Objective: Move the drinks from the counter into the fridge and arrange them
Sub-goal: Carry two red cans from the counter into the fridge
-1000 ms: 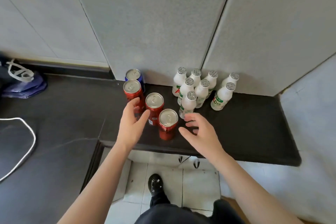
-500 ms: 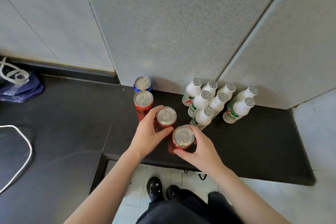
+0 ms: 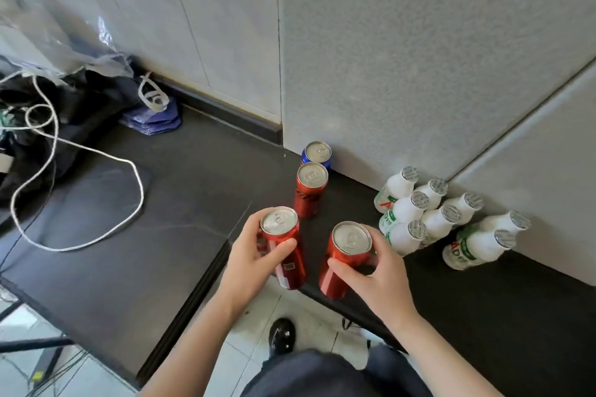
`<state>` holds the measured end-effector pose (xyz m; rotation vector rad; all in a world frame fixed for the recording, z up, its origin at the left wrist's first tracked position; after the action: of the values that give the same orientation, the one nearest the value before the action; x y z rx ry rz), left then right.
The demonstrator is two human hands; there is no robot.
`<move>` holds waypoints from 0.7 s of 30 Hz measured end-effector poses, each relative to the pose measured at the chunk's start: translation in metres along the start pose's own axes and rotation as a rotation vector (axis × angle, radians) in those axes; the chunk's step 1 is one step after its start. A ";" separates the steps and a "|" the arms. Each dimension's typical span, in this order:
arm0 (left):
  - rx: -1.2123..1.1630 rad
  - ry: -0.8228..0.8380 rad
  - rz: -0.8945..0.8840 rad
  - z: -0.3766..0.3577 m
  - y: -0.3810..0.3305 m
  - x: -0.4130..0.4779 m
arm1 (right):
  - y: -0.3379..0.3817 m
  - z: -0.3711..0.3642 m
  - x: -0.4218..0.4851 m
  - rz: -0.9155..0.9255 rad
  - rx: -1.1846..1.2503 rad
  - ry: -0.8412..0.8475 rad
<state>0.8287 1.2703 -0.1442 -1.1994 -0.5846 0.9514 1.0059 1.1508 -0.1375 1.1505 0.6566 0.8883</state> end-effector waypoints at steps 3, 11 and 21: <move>-0.043 -0.130 0.051 0.010 0.004 -0.032 | 0.016 -0.012 0.002 0.054 0.032 0.095; -0.105 -0.607 0.302 0.036 0.047 -0.181 | 0.032 -0.097 -0.023 0.070 0.167 0.508; -0.215 -1.287 0.547 0.069 0.089 -0.414 | 0.059 -0.242 -0.177 0.079 0.179 1.056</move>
<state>0.5370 0.9565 -0.1678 -0.8046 -1.4189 2.1865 0.7013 1.1249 -0.1521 0.7967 1.5712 1.5314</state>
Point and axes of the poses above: each hand's wrist, its own x-axis towards the middle knuckle, its own z-axis out of the back of the hand, y = z × x, the point moved 3 cm from there along x, towards the middle knuckle, and after that the axes turned 7 degrees about x, right-handed, at the moved point
